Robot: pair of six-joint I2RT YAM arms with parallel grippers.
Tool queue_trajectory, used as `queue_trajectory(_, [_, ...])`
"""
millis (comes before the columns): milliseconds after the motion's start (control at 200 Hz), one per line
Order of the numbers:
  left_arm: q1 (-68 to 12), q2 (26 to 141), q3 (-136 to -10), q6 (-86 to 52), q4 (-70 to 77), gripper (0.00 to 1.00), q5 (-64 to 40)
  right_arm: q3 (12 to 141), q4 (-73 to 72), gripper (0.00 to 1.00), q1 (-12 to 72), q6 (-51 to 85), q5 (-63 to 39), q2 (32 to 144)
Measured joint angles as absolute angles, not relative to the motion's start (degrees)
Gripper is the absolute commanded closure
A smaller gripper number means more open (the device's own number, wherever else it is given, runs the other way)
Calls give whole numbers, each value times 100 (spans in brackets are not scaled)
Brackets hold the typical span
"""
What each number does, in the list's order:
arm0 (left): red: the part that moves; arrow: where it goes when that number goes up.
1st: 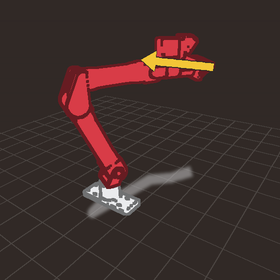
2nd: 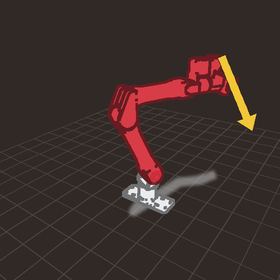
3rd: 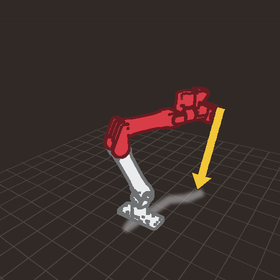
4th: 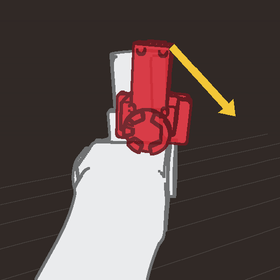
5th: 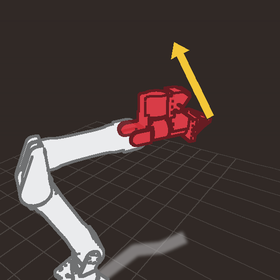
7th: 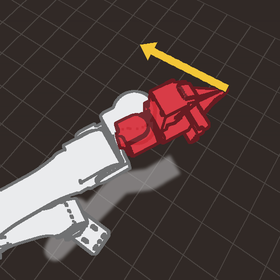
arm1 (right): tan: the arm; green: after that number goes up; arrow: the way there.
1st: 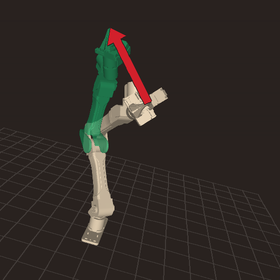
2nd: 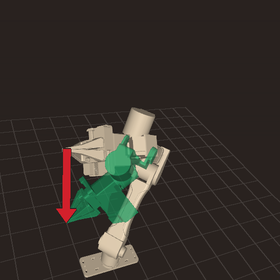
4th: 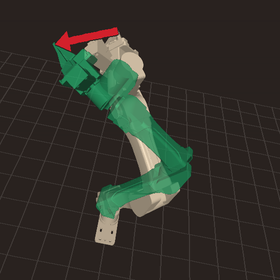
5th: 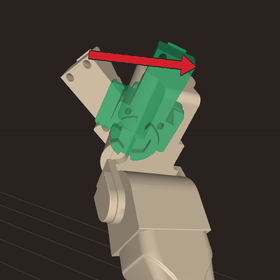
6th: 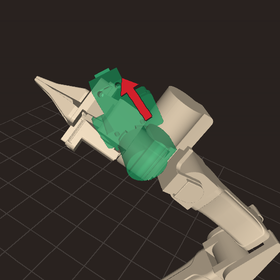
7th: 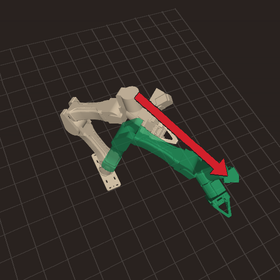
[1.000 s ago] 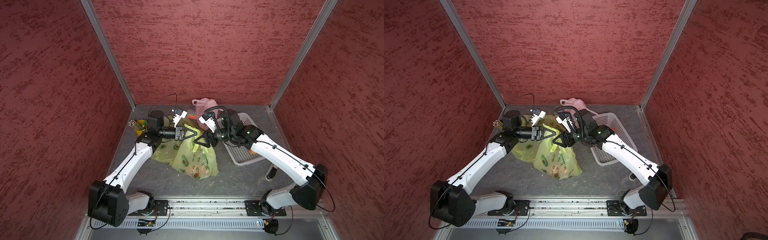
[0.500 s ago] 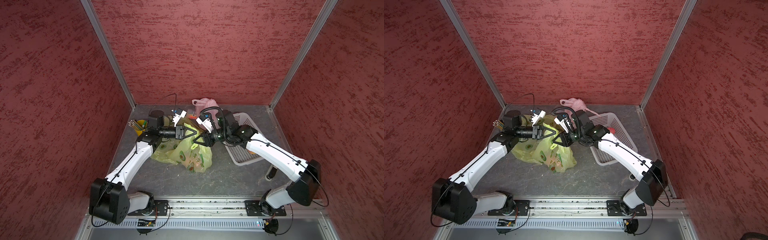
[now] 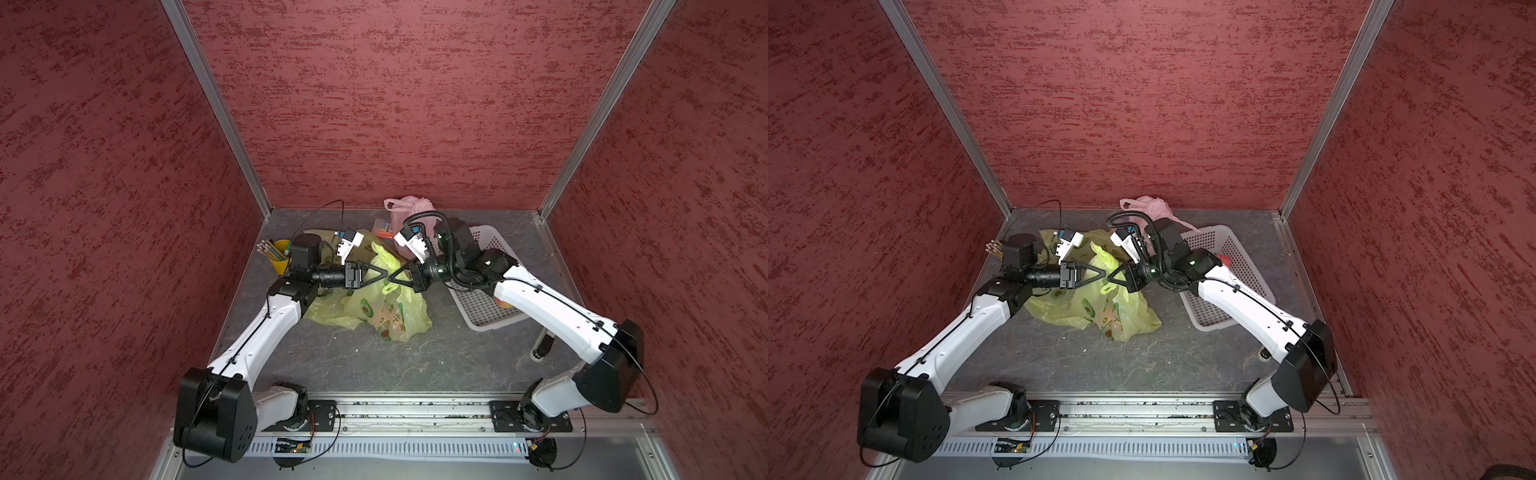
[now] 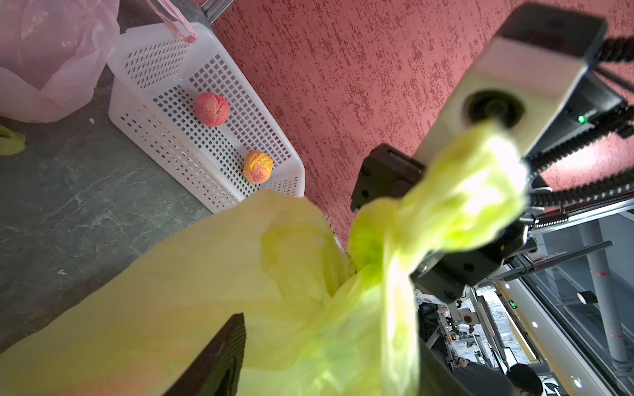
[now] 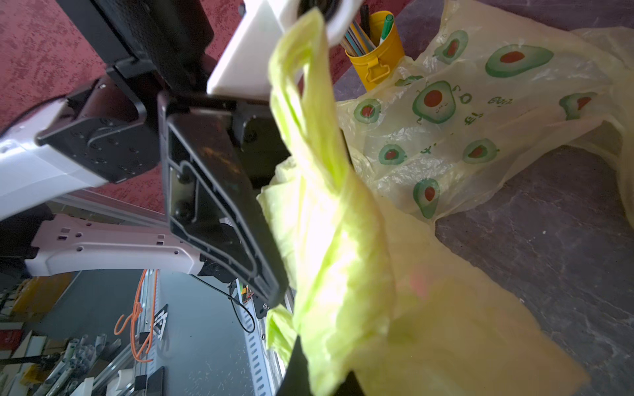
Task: Place the peach into a plastic bag & tie a knot
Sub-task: Cross the plastic bag at the center of the board.
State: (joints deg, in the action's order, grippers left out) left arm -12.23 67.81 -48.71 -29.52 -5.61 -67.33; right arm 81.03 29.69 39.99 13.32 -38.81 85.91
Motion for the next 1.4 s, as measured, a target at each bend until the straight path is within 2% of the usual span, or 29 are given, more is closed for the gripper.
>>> queue_trajectory(275, [-1455, 5981, -4770, -2456, -880, 32, -6567, 8128, 2838, 100, 3793, 1463, -4348, 8440])
queue_trajectory(566, [-2008, 5883, -5153, -1678, -1726, 32, -5920, 8208, 2364, 100, 3726, 1859, -4880, 8272])
queue_trajectory(756, [-2213, 5804, -5153, -1461, -1935, 42, -5282, 8211, 2014, 100, 3721, 2169, -5183, 8213])
queue_trajectory(821, [-2231, 5734, -5135, -1518, -1855, 45, -5118, 8211, 1898, 100, 3721, 2265, -5273, 8204])
queue_trajectory(1247, [-2473, 5977, -4958, -2493, -298, 44, -4921, 7946, 1199, 100, 3717, 2705, -5507, 8093])
queue_trajectory(1312, [-2482, 6047, -4954, -2661, -78, 48, -4930, 7909, 1153, 100, 3717, 2722, -5511, 8093])
queue_trajectory(1397, [-2484, 6106, -4947, -2906, 314, 64, -4943, 7854, 1092, 100, 3717, 2729, -5509, 8088])
